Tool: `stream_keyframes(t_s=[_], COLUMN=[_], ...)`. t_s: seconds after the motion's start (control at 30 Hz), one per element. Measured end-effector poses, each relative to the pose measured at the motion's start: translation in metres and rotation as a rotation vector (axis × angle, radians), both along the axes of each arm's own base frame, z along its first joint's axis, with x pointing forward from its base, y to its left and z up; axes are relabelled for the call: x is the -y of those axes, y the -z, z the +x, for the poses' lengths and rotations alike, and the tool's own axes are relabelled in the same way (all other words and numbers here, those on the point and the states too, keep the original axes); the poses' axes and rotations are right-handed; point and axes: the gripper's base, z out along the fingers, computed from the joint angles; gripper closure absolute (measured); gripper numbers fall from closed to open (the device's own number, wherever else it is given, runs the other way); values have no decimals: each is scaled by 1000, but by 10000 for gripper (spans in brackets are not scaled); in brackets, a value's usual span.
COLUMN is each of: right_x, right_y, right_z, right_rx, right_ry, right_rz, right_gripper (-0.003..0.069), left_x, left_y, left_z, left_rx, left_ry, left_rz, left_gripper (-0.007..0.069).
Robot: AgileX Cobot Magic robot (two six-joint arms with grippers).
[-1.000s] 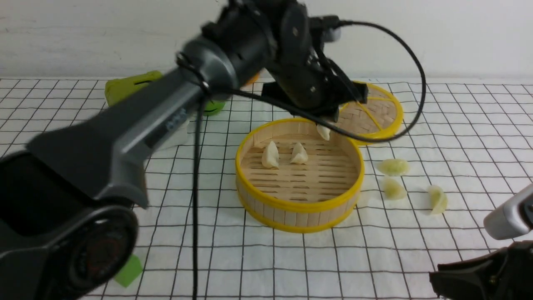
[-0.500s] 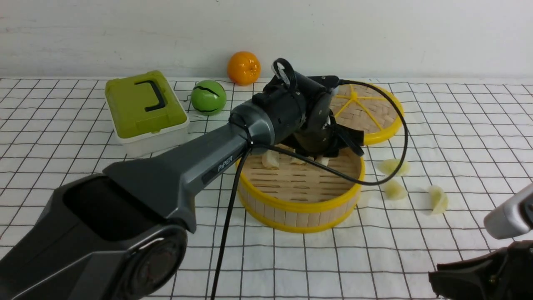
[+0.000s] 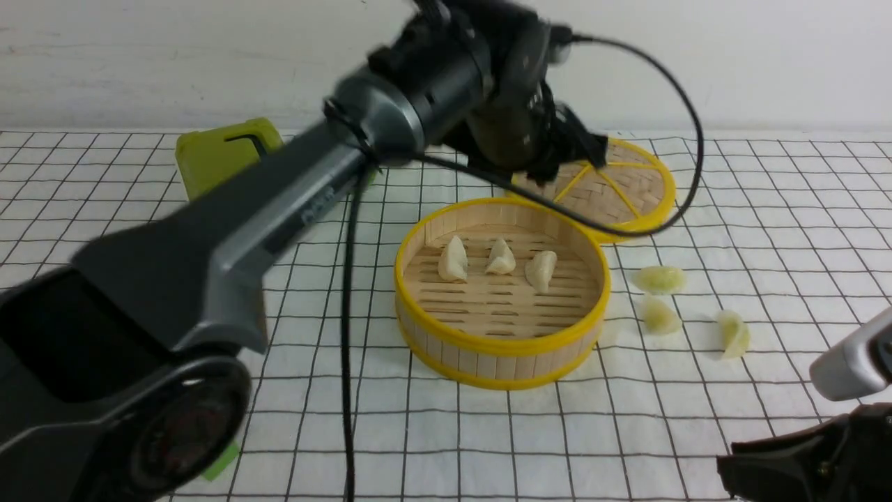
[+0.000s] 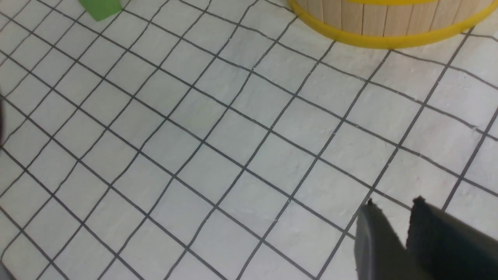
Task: Put the dumplings into the steamer on the table with the white tablecloth.
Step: 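Place the dumpling into the bamboo steamer basket with the left gripper, then reach for and grasp a dumpling lying on the table beside the steamer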
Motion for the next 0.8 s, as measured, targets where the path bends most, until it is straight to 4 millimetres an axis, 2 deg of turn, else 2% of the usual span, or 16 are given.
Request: stream_keyframes(t_s=[0.03,0.07,0.1,0.13,0.17,0.2,0.3,0.37,0.47,0.53,0.6,0.63,0.67,0.73,0.8], right_x=[0,0,0,0,0,-1,-2,-4,-6,-7,-9,-9,-10,-8,-4], right_y=[0,0,0,1,1,0,-7,-11,-15,-14,-8,-10,-1,9,21], right_z=[0,0,0,2,5,9,29,46,77,94,126,130,149,173,202], right_rx=[-3,-17,-18,-44,-65,-86,-120,-124,-137,-144,-153,-145,-159,-170,-192], right_ry=[4,17,19,40,55,70,104,111,121,122,116,117,117,137,189], right_rz=[3,14,15,23,28,29,15,-17,-80,-119,-206,-211,-258,-300,-308], right_gripper=[519,514,514,503,491,476,412,370,300,267,230,228,219,214,211], left_x=[-6,-17,-22,-38,-50,-63,-91,-104,-121,-128,-147,-148,-160,-178,-198], left_y=[-17,-42,-51,-83,-103,-125,-158,-166,-160,-146,-124,-117,-102,-87,-64], left_z=[-7,-20,-26,-44,-56,-71,-104,-122,-143,-152,-175,-175,-188,-208,-230], left_rx=[27,62,73,133,178,230,291,286,241,191,120,101,68,59,49], left_ry=[17,32,34,43,39,29,6,3,6,8,-14,-19,-41,-75,-124], left_rz=[9,21,20,30,29,15,-15,-21,8,46,91,104,123,128,133], left_gripper=[474,522,531,603,636,637,637,637,637,637,637,637,637,637,637])
